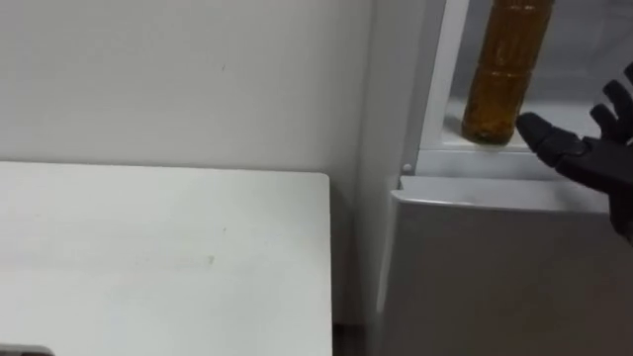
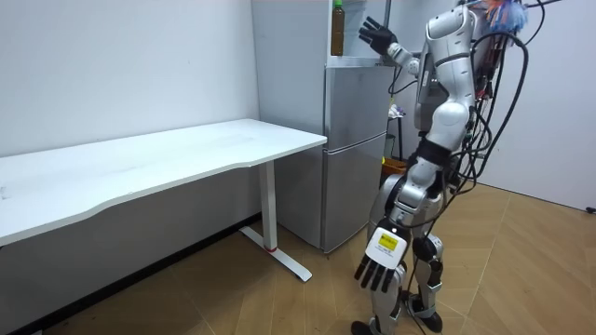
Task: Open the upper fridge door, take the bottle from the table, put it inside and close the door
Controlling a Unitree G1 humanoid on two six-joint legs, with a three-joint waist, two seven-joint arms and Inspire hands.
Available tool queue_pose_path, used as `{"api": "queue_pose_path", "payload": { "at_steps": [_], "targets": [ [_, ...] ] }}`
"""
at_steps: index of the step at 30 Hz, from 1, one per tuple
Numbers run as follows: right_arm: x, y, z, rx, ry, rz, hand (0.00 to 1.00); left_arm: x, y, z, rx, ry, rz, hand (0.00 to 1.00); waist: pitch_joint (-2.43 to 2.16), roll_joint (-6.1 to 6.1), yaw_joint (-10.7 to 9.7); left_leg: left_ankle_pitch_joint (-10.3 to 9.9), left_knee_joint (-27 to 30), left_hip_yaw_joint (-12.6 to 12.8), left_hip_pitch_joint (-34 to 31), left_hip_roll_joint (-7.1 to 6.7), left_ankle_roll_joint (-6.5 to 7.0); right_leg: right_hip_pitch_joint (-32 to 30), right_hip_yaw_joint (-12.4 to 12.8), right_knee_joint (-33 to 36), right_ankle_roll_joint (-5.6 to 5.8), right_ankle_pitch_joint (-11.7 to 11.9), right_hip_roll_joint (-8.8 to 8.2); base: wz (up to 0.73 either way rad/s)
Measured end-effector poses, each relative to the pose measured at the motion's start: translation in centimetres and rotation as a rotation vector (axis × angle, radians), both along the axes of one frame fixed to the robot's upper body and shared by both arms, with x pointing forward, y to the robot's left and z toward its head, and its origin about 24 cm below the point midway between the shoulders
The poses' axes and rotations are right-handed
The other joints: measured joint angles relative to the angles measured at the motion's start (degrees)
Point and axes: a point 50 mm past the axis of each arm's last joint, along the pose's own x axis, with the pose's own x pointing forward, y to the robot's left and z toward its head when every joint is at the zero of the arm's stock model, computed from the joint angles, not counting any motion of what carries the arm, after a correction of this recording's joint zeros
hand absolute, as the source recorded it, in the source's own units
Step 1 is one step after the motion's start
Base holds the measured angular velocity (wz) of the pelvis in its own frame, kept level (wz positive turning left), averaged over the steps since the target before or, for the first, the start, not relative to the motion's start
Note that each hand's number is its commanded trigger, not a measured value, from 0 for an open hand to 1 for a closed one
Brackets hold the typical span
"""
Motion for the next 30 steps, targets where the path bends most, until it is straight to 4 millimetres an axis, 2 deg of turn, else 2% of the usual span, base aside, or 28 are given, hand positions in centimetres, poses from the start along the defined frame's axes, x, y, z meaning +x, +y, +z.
{"api": "queue_pose_path", "payload": {
  "at_steps": [4,7,15,23,27,30],
  "targets": [
    [-1.1,1.2,1.6,-0.031,-0.084,0.058,0.0,-0.2,-0.3,-0.1,-0.015,0.002,0.001,0.0,-0.05,-0.23,-0.3,0.0,-0.6,1.5,1.0,0.04,-0.01,0.0,1.5,-0.1,0.1,-0.1,-0.03,-0.16],
    [-1.9,2.1,2.2,-0.072,-0.133,0.107,0.0,0.3,-0.3,-0.2,-0.016,-0.007,-0.001,0.0,-0.08,-0.54,-0.4,-0.1,-0.6,1.8,1.5,0.08,-0.04,0.8,1.8,-0.1,0.15,-0.1,-0.02,-0.07],
    [-3.7,3.4,1.0,-0.181,-0.155,0.054,0.0,1.1,-0.4,-0.4,-0.016,-0.015,-0.002,0.0,-0.18,-0.39,-0.8,-0.6,-0.5,2.4,1.5,0.3,-0.1,0.0,2.0,0.1,0.14,-0.1,0.05,-0.04],
    [-4.3,4.4,1.2,-0.197,-0.189,0.111,0.0,0.8,-0.6,-0.7,-0.016,-0.005,0.01,0.0,-0.2,0.3,-1.6,-0.9,-0.3,3.5,1.4,0.7,-0.23,-0.3,3.1,0.4,0.12,-0.1,0.29,-0.06],
    [-4.9,4.8,1.4,-0.178,-0.233,0.136,0.0,0.9,-0.7,-0.8,-0.018,-0.011,0.013,0.0,-0.34,1.0,-1.8,-1.0,-0.3,3.7,1.5,0.78,-0.22,-0.8,3.3,1.0,0.12,-0.1,0.29,-0.02],
    [-5.2,5.0,0.7,-0.208,-0.221,0.119,0.0,1.3,-0.8,-0.8,-0.021,-0.03,0.026,0.0,-0.52,1.57,-1.6,-1.0,-0.4,4.2,1.6,0.83,-0.22,-1.1,4.2,1.0,0.12,-0.1,0.31,-0.09]
  ]
}}
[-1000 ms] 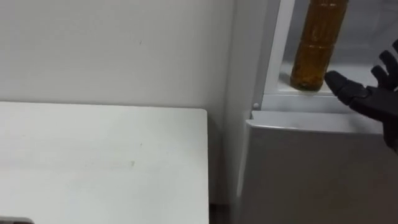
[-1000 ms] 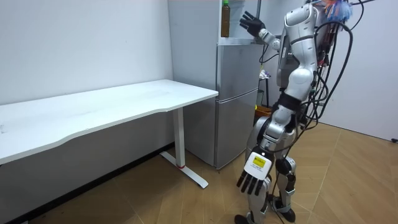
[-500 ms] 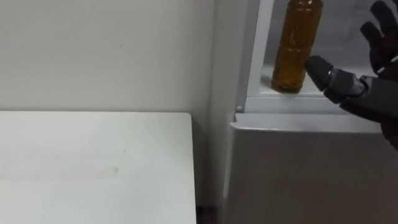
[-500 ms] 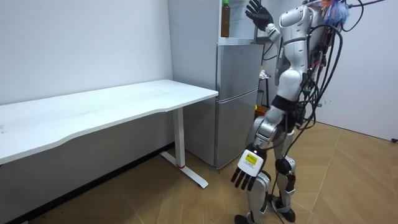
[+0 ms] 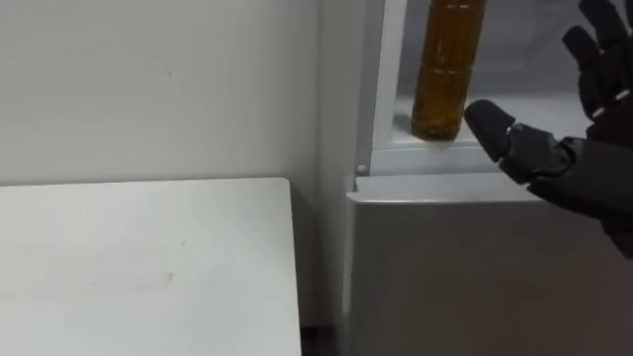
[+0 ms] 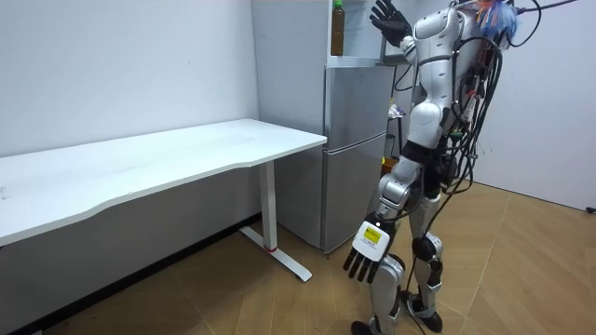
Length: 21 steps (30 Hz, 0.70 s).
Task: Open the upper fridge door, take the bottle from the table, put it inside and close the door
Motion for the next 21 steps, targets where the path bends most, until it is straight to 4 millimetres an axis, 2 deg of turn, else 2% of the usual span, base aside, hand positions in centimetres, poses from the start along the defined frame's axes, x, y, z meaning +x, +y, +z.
{"api": "queue_pose_path", "payload": {
  "at_steps": [6,10,21],
  "targets": [
    [-0.5,-0.1,-2.8,-0.029,0.108,-0.079,0.0,1.4,-0.6,-0.1,-0.013,-0.05,0.002,0.0,0.17,1.47,-0.2,0.0,0.0,0.7,-0.1,0.0,0.07,-0.8,0.7,0.3,-0.03,0.0,-0.03,-0.08],
    [-0.9,-0.6,-5.1,-0.016,0.217,-0.122,0.0,1.5,-0.6,-0.1,-0.015,-0.053,-0.013,0.0,0.3,1.74,-1.4,-0.1,-0.1,0.9,-0.3,-0.09,0.1,-1.0,0.8,-0.1,-0.01,0.0,-0.08,0.0],
    [-0.4,-2.1,-8.4,0.002,0.368,-0.261,0.0,1.6,-0.7,-0.1,-0.02,-0.065,-0.007,0.0,0.4,1.63,-2.9,-0.1,-0.6,2.6,-0.1,-0.09,0.1,-1.8,2.9,-0.2,0.06,0.0,-0.03,-0.09]
  ]
}}
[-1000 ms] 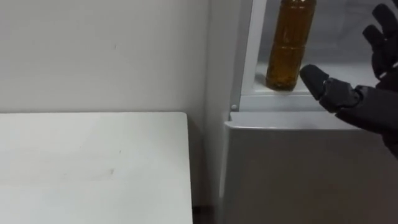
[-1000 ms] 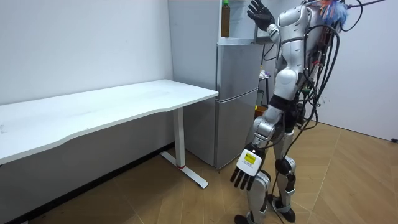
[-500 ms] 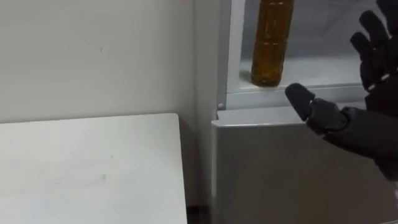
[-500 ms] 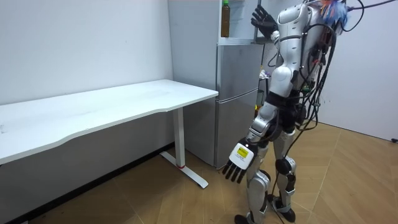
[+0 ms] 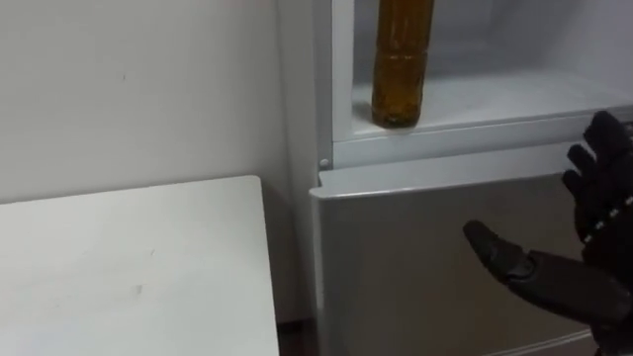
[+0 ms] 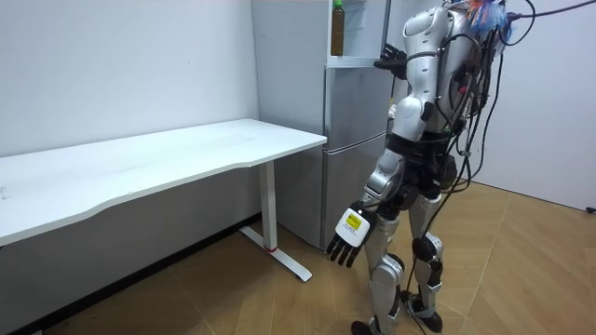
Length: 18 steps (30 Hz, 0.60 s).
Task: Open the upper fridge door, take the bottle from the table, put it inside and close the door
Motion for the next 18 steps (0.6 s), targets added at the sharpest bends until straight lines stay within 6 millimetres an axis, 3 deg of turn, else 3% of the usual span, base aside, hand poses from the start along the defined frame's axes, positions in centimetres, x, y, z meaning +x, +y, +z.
{"api": "queue_pose_path", "payload": {
  "at_steps": [5,13,18],
  "targets": [
    [-0.9,-1.0,-2.9,-0.005,0.127,-0.094,0.0,0.5,0.1,0.0,0.013,-0.007,-0.013,0.0,0.09,-0.22,-0.4,0.0,0.0,0.0,0.1,0.0,0.0,0.1,-0.1,0.0,0.01,0.0,-0.03,0.0],
    [-1.7,-2.8,-10.0,0.015,0.429,-0.206,0.0,0.7,0.1,0.1,0.043,-0.014,-0.018,0.0,0.19,-0.22,-0.4,-0.1,0.1,0.0,0.0,-0.01,0.1,0.0,-0.1,0.1,0.12,-0.1,-0.04,0.0],
    [-2.4,-3.8,-12.4,0.016,0.533,-0.258,0.0,0.6,0.2,0.1,0.045,-0.02,-0.001,0.0,0.17,-0.2,-0.3,-0.1,0.1,0.1,0.0,-0.01,0.09,0.0,0.0,0.0,0.16,-0.1,-0.04,0.0]
  ]
}}
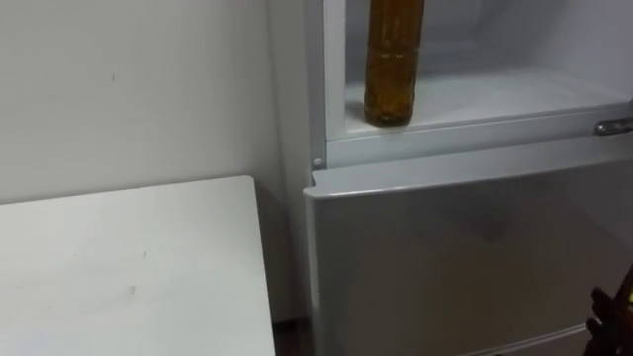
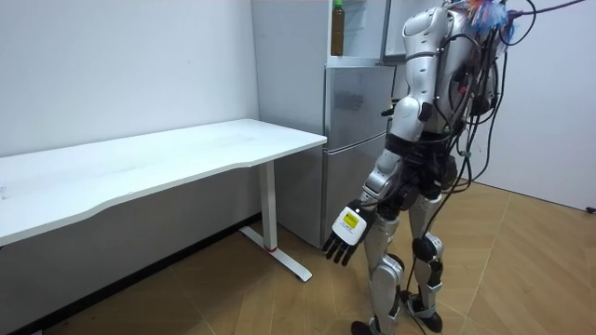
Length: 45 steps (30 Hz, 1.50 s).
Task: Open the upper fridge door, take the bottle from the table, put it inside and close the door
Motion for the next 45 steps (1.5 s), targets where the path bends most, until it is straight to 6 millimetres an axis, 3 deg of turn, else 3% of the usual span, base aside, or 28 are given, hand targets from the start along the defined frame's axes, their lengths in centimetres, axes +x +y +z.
{"api": "queue_pose_path", "payload": {
  "at_steps": [10,14,20,25,30,35,40,45],
  "targets": [
    [-4.0,-1.8,-6.3,0.103,0.27,-0.194,0.0,0.3,0.3,0.1,0.006,-0.022,0.018,0.0,-0.1,-0.53,-0.3,-0.1,0.1,-0.1,0.2,-0.06,-0.05,0.8,-0.5,-0.8,0.0,0.0,-0.03,0.02],
    [-4.9,-2.7,-6.9,0.156,0.283,-0.302,0.0,0.6,0.3,0.2,0.009,-0.035,0.015,0.0,-0.06,-0.72,-0.5,-0.1,0.1,-0.1,0.2,-0.07,-0.05,0.8,-0.5,-0.9,0.0,0.0,-0.04,0.0],
    [-5.3,-4.8,-6.0,0.192,0.222,-0.472,0.0,-0.1,0.4,0.3,-0.009,-0.033,0.029,0.0,-0.29,-1.21,-1.1,-0.1,-0.1,-0.2,0.8,-0.15,-0.06,1.2,-0.2,-0.8,0.02,0.0,-0.03,-0.03],
    [-5.6,-9.4,-2.4,0.17,0.043,-0.727,0.0,-2.1,2.0,0.7,0.039,-0.001,0.093,0.0,-0.19,-2.7,-2.4,-0.1,-0.4,-0.7,1.2,-0.35,-0.04,1.7,-0.6,-0.9,0.23,-0.1,-0.14,0.04],
    [-6.5,-11.8,0.8,0.164,-0.12,-0.902,0.0,-2.5,2.3,0.9,0.054,0.002,0.088,0.0,-0.12,-3.19,-3.3,-0.1,-0.5,-0.9,1.1,-0.53,0.07,1.7,-0.7,-0.9,0.4,-0.2,-0.27,0.02],
    [-5.9,-12.4,4.3,0.133,-0.28,-0.934,0.0,-1.9,2.4,1.0,0.062,-0.009,0.069,0.0,-0.14,-3.22,-4.6,-0.1,-0.5,-0.8,1.1,-0.63,0.07,1.6,-0.7,-0.8,0.46,-0.3,-0.36,-0.01],
    [-5.7,-12.9,10.0,-0.018,-0.501,-0.922,0.0,-1.7,2.4,1.0,0.056,-0.016,0.066,0.0,-0.04,-3.52,-4.6,-0.1,-0.5,-0.8,1.0,-0.68,0.08,1.4,-0.6,-0.9,0.52,-0.3,-0.4,0.0],
    [-5.4,-12.7,12.2,-0.083,-0.614,-0.953,0.0,-2.2,2.6,1.0,0.062,-0.005,0.09,0.0,-0.03,-4.39,-4.3,-0.1,-0.6,-0.8,1.0,-0.7,0.08,1.3,-0.6,-0.8,0.53,-0.3,-0.38,0.0]
  ]
}}
